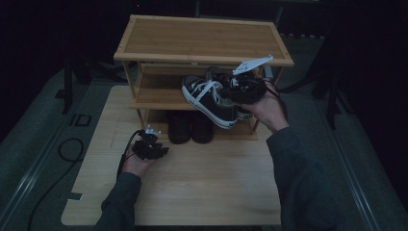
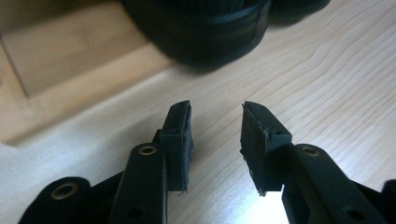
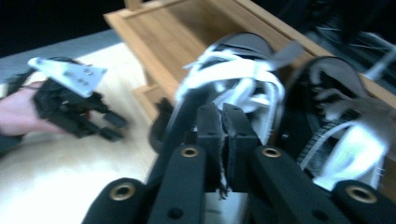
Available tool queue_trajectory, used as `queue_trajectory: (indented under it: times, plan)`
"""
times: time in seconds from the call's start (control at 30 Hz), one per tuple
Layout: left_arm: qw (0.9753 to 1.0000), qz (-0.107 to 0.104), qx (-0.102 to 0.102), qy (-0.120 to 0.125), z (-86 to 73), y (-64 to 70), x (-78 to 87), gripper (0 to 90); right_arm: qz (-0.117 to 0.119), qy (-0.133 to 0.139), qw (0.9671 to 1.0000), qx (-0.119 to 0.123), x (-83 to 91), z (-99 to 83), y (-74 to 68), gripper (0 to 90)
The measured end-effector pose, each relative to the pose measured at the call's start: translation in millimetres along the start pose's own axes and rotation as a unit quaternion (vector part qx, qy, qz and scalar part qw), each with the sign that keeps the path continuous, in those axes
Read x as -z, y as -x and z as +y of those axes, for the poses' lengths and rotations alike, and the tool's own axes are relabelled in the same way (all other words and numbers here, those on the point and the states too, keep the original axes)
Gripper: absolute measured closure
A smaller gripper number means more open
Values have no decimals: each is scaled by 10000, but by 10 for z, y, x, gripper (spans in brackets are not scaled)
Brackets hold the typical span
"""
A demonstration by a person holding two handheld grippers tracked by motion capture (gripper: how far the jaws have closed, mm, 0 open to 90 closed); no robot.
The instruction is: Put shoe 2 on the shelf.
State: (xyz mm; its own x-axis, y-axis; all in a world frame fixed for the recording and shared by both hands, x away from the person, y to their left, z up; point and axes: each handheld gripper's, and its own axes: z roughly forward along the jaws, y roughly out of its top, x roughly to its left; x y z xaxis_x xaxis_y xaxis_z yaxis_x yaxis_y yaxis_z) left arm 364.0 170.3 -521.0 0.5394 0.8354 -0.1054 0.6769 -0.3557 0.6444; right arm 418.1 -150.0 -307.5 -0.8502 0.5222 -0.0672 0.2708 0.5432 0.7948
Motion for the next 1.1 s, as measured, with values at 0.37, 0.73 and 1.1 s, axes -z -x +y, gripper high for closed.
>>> queue_trajectory:
  times: [0.37, 0.73, 1.1]
  plan:
    - [9993, -85, -185, 318, 218, 77, 243, 656, 584, 187, 9981, 82, 42, -137, -7, 898]
    - [9978, 66, -425, 504, 442, 130, 488, 685, 726, 281, 9966, 261, 93, -271, -234, 888]
    - [9955, 312, -669, 594, 702, 156, 671, 844, 859, 80, 9954, 421, 4, -495, -375, 885]
